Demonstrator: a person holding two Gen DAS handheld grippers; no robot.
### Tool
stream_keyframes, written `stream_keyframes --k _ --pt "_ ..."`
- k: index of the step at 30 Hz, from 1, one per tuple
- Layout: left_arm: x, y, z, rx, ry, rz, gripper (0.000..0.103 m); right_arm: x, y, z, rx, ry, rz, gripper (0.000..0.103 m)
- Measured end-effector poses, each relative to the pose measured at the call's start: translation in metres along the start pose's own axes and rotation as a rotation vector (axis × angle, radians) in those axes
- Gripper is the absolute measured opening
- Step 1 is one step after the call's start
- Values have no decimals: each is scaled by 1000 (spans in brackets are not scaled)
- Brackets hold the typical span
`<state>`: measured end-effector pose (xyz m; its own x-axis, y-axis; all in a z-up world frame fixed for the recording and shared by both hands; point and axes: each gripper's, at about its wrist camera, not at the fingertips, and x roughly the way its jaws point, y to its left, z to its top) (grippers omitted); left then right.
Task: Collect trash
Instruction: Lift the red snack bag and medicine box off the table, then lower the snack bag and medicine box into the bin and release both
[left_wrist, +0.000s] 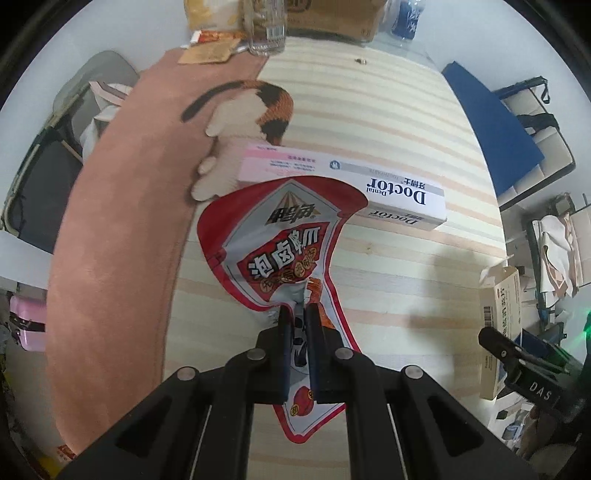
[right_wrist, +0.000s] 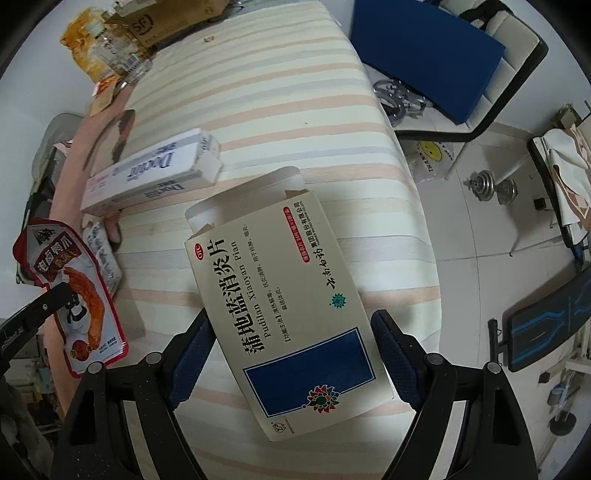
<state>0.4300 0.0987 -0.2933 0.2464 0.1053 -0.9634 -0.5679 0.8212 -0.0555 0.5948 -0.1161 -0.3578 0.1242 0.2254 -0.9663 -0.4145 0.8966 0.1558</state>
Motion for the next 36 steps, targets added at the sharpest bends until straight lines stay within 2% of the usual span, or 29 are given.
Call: stream_keyframes --k 6,10,17,22,24,25,30,33,36 --pt "-18 21 -31 -8 -28 -7 5 -24 21 -30 -24 -29 22 85" --pt "-32 32 -59 0 -48 -16 5 -42 41 -68 -38 -49 37 85" --pt "-77 60 -136 62 -97 -65 5 -79 77 -175 -19 -108 60 85" --pt "-107 91 -213 129 -122 -132 4 -110 101 -281 43 -165 55 85" --pt "-114 105 -245 141 -103 -155 5 -120 108 -335 93 -170 51 85" --pt "-116 114 -261 145 -91 -164 5 -123 109 -351 113 -164 59 85" --pt "-113 149 -335 125 22 -191 4 -113 120 -463 195 -68 91 85" --pt "-94 160 -370 117 84 -183 5 -88 121 -512 220 -10 98 85" --pt "-56 170 -400 75 153 -176 5 -44 114 -548 245 57 108 85"
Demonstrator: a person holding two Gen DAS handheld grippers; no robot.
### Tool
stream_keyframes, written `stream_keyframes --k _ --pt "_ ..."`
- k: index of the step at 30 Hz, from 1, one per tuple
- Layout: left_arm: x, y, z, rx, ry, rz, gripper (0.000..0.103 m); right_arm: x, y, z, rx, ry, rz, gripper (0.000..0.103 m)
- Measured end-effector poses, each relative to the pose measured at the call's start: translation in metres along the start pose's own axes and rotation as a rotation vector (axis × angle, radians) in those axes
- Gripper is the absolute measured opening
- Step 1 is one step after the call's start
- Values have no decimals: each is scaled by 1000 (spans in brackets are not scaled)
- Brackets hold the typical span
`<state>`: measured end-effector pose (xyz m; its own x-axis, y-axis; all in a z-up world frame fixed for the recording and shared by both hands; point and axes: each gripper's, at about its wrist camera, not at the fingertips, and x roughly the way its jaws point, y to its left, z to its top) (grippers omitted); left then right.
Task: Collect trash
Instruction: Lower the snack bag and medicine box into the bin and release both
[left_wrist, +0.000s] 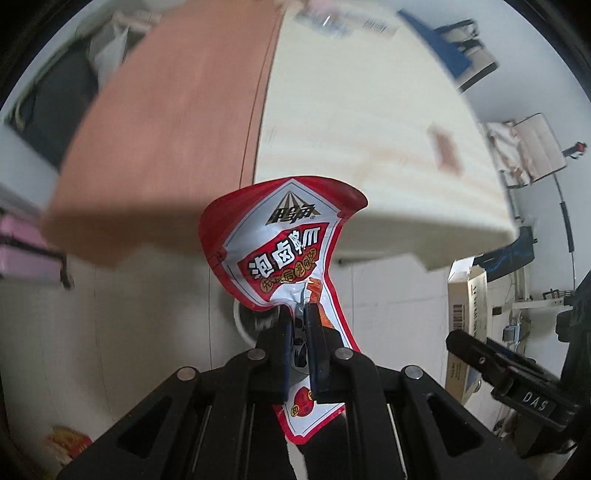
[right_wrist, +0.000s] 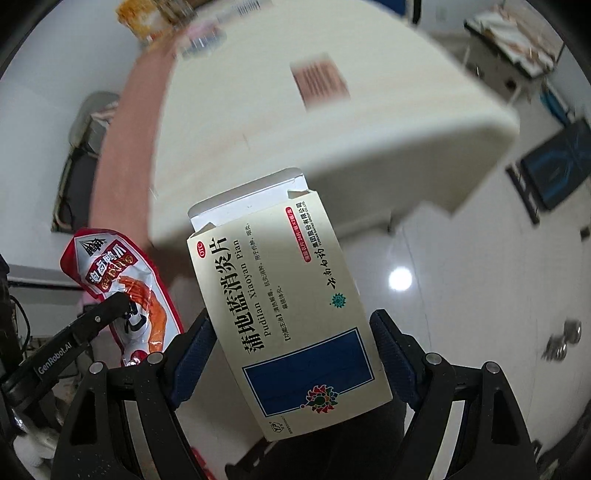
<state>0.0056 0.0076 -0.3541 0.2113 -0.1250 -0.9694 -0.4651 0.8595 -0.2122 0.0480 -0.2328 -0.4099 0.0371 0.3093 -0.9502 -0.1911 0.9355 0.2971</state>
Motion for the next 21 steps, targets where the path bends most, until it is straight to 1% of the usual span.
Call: stream_keyframes --k 3,5,6,7,9,11,12,14,15,17,18,19,21 --pt "53 13 -18 -42 54 -1 5 60 -24 -21 17 47 -10 85" --pt "96 21 -25 -71 85 -2 5 102 -39 -26 32 67 -8 85" --pt "125 25 -28 -84 100 1 5 130 -49 -29 41 77 -6 85" --pt "146 29 -29 -92 108 1 5 148 -55 -30 45 84 -2 85" --pt "195 38 -30 -112 136 4 6 200 -72 -33 68 105 18 85" --pt "234 46 -30 -124 162 -3 7 237 -83 -32 83 115 33 85" --pt "262 51 -29 -127 180 9 7 255 -87 -31 84 122 43 85" --pt "303 62 -31 -145 218 12 8 297 -94 -30 86 141 53 85" --pt "319 68 -31 -160 230 7 12 317 -95 -27 88 160 72 86" --pt "341 78 -36 -169 231 22 35 344 -99 -24 95 190 104 86" --pt "345 83 -41 -170 219 37 61 358 -100 -26 96 203 127 87" --pt "348 87 -43 -168 203 53 80 364 -101 -27 91 205 129 92" --pt "348 95 -47 -161 175 97 86 374 -100 -33 58 194 108 103"
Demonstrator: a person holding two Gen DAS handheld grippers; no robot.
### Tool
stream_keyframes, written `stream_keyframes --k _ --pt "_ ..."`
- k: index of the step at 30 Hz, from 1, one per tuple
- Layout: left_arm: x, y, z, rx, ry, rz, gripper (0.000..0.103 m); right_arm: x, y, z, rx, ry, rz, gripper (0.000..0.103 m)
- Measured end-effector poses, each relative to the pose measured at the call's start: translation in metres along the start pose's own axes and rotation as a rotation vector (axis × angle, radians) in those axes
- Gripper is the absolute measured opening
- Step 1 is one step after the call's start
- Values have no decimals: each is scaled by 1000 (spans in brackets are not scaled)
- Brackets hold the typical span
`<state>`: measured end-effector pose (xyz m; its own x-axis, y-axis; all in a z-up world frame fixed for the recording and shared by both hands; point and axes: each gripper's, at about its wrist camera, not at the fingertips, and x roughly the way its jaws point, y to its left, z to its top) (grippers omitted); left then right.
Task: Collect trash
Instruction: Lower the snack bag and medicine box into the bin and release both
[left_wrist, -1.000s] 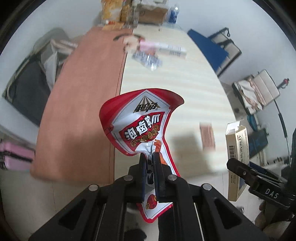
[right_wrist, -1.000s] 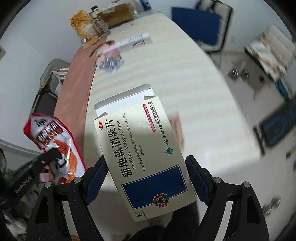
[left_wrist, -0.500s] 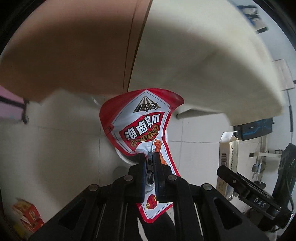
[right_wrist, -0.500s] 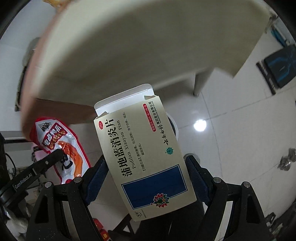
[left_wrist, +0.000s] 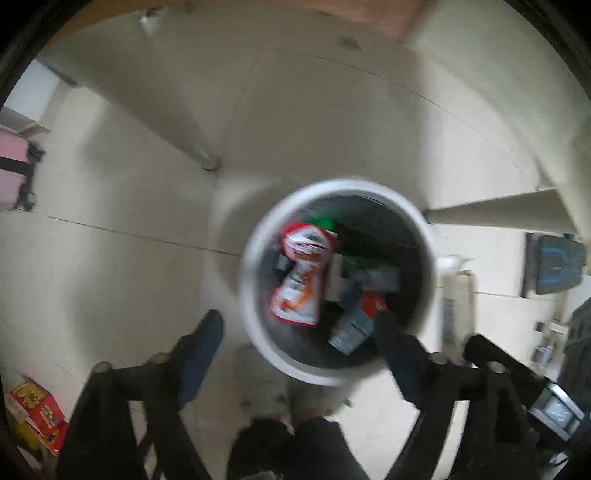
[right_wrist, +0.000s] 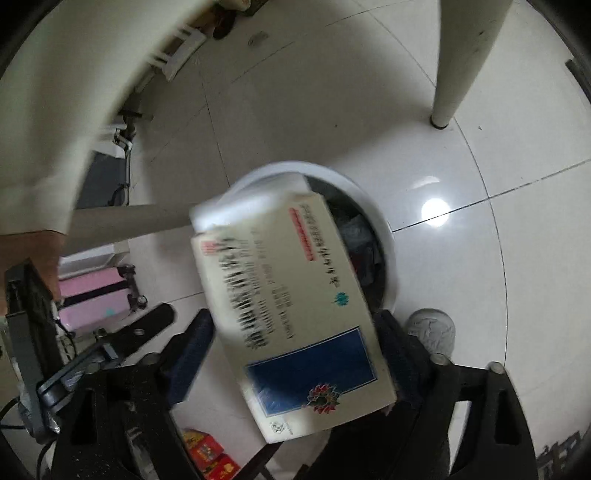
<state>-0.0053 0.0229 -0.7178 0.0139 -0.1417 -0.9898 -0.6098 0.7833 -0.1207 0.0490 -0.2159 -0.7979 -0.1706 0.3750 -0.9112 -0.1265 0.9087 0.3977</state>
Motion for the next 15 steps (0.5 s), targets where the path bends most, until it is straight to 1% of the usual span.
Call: stream_keyframes --k 1,2,4,8,9,10,12,15 --pt "-1 12 -6 -2 -4 5 96 2 3 3 -8 -4 -12 103" --pt "-2 15 -6 -5 -3 10 103 4 4 1 -14 -2 -39 103" --pt "-3 20 -12 -3 -9 24 103 5 5 -1 -17 0 -71 103" --pt "-20 16 -21 40 -40 58 103 -5 10 -7 -71 -24 -194 103" --pt "-25 14 -25 49 -50 72 103 -10 12 -9 -92 -29 -244 103" --pt "-30 10 -27 57 -54 84 103 -17 9 -6 -105 -35 -266 103" --pt "-39 8 -32 73 -57 104 103 -31 15 -11 -135 -42 -328 103" --pt "-60 2 -38 84 -67 104 103 -55 29 -16 -161 -45 -374 103"
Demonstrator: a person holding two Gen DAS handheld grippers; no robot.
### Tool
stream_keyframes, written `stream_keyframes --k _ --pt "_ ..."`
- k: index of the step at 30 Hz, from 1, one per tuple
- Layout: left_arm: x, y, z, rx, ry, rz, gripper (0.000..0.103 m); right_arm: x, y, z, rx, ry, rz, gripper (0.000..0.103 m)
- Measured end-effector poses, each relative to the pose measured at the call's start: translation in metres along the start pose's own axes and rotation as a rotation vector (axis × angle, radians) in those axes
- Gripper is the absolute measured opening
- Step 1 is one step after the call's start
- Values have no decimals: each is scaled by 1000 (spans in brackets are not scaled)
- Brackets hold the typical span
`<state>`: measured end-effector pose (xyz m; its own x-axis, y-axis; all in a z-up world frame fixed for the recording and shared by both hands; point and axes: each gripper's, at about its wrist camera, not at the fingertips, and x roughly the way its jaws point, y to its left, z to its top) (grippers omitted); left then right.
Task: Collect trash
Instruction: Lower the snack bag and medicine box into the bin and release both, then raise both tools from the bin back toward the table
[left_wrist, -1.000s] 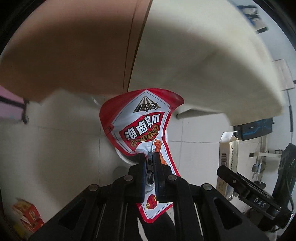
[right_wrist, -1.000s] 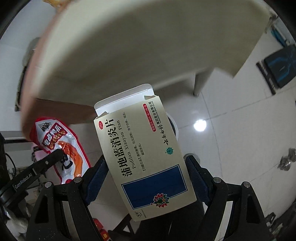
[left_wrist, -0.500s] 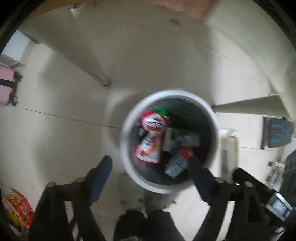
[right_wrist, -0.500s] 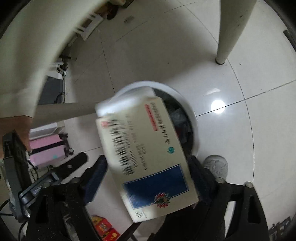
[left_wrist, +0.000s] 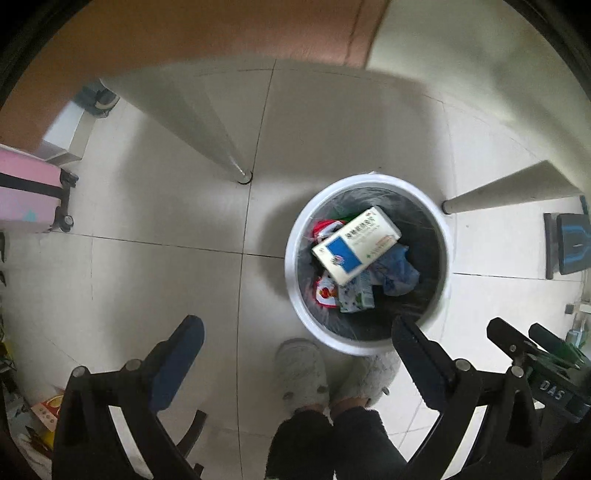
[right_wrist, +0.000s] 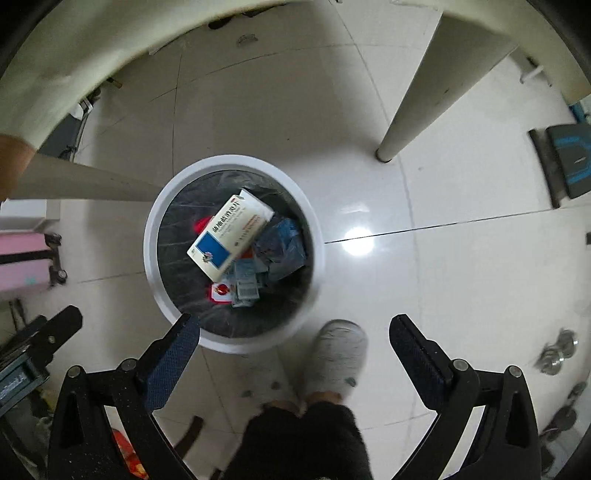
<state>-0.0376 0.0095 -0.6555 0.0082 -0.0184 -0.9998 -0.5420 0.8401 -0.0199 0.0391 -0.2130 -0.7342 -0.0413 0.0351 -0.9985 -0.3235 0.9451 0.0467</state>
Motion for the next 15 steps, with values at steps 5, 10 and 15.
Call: stream_keyframes --k 5,10,15 --pt "-45 -8 -7 21 -23 4 103 -47 2 -11 -37 -6 -23 103" --pt "-90 -11 -16 47 -47 5 103 -103 12 -22 -55 -37 -27 103" --pt "-136 -12 -25 47 -52 -7 103 -166 19 -35 -56 -75 -18 103"
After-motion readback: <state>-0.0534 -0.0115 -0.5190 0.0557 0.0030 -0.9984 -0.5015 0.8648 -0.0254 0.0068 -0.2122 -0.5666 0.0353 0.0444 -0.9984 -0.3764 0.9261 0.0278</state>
